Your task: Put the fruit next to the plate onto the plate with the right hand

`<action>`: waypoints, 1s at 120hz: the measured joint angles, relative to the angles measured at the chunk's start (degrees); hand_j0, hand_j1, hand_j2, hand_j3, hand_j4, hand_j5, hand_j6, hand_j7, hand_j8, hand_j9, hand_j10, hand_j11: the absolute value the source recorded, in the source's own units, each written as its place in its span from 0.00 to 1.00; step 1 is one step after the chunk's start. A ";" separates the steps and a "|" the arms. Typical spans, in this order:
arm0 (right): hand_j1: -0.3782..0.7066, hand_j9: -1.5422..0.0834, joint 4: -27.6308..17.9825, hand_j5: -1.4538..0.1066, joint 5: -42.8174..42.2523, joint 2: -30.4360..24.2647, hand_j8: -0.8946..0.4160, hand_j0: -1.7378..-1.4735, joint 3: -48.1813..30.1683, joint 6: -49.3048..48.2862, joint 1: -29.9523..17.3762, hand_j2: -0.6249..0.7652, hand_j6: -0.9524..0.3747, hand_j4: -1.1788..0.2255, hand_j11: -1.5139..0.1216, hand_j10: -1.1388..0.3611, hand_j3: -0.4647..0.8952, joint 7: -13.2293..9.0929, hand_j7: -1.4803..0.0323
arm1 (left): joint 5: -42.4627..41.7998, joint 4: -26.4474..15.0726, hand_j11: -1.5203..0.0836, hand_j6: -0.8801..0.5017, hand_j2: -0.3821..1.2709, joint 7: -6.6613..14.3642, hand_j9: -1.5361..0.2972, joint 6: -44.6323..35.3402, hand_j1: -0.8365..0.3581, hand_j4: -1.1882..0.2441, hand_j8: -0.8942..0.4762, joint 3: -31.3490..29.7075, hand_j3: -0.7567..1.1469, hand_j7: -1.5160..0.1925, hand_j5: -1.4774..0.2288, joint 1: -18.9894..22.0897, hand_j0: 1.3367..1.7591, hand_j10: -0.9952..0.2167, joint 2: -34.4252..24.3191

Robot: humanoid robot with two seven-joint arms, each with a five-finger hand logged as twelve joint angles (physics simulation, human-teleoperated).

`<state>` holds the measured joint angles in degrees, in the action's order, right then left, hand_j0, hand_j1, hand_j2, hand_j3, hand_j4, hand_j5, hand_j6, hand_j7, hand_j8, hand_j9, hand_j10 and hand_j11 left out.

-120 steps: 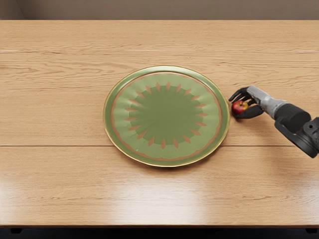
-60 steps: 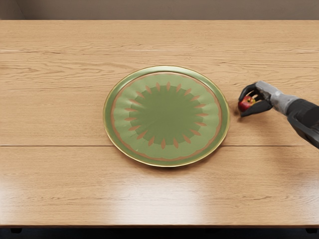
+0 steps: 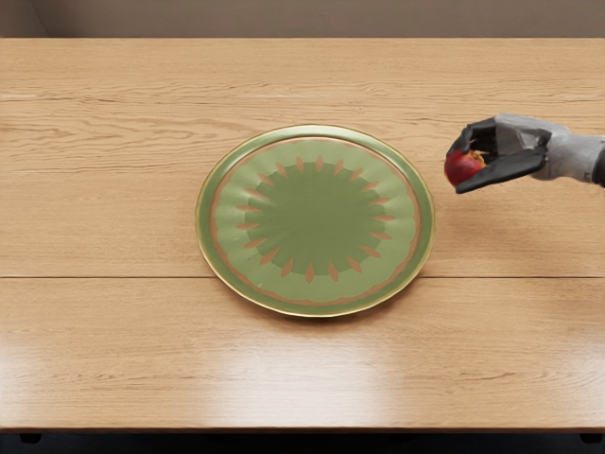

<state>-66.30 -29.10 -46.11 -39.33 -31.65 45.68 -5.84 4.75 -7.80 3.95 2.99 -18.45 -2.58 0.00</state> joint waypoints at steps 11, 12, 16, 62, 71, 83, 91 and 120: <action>0.61 0.24 -1.20 0.17 1.66 1.33 0.45 0.35 -1.16 -2.08 0.05 0.61 0.42 0.24 0.21 0.42 0.34 0.02 0.23 | 0.00 -0.01 0.75 0.46 0.26 0.00 0.66 0.00 0.75 0.66 0.47 0.00 0.40 0.70 0.68 -0.03 0.76 0.62 0.00; 0.61 0.24 -1.27 0.17 1.69 1.57 0.45 0.35 -1.22 -2.18 0.05 0.61 0.41 0.24 0.21 0.41 0.34 0.02 0.23 | 0.00 -0.01 0.75 0.46 0.26 0.00 0.66 0.00 0.75 0.66 0.47 0.00 0.40 0.70 0.68 -0.04 0.76 0.62 0.00; 0.60 0.24 -1.49 0.17 1.80 2.53 0.44 0.35 -1.43 -2.55 0.06 0.60 0.41 0.24 0.21 0.41 0.34 0.01 0.23 | 0.00 0.00 0.75 0.46 0.26 0.00 0.66 0.00 0.75 0.66 0.47 0.00 0.40 0.70 0.68 -0.05 0.76 0.62 0.00; 0.54 0.22 -3.17 0.15 -14.60 16.03 0.43 0.34 -1.28 1.00 2.67 0.57 0.37 0.25 0.20 0.38 0.34 -0.42 0.23 | 0.00 0.01 0.75 0.46 0.26 0.00 0.66 0.00 0.75 0.66 0.47 -0.01 0.40 0.70 0.68 -0.05 0.76 0.62 0.00; 0.55 0.21 -4.08 0.15 -18.99 17.86 0.43 0.34 -0.52 2.89 3.55 0.57 0.38 0.25 0.19 0.38 0.34 -0.84 0.23 | 0.00 0.02 0.75 0.46 0.26 0.00 0.66 -0.01 0.75 0.66 0.47 0.00 0.40 0.70 0.68 -0.05 0.76 0.62 0.00; 0.54 0.20 -4.59 0.14 -22.55 19.69 0.44 0.34 3.68 6.55 6.55 0.56 0.39 0.25 0.18 0.39 0.34 -1.33 0.23 | 0.00 0.02 0.75 0.46 0.26 0.00 0.66 -0.01 0.75 0.66 0.47 0.00 0.40 0.70 0.68 -0.05 0.76 0.62 0.00; 0.57 0.20 -4.74 0.14 -23.58 20.53 0.44 0.34 6.13 8.51 8.23 0.61 0.39 0.25 0.18 0.39 0.34 -1.94 0.23 | 0.00 0.01 0.75 0.46 0.26 0.00 0.66 0.00 0.75 0.66 0.47 0.00 0.40 0.70 0.68 -0.05 0.76 0.62 0.00; 0.60 0.20 -4.86 0.14 -24.35 21.46 0.46 0.34 9.36 11.88 10.10 0.61 0.41 0.25 0.17 0.42 0.34 -3.09 0.23 | 0.00 0.03 0.75 0.46 0.26 0.00 0.66 0.00 0.75 0.66 0.47 0.00 0.40 0.70 0.68 -0.02 0.76 0.62 0.00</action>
<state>-71.16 -53.46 -24.65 -29.97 -19.77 55.78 -8.93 4.75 -7.77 3.95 2.98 -18.45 -2.60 0.00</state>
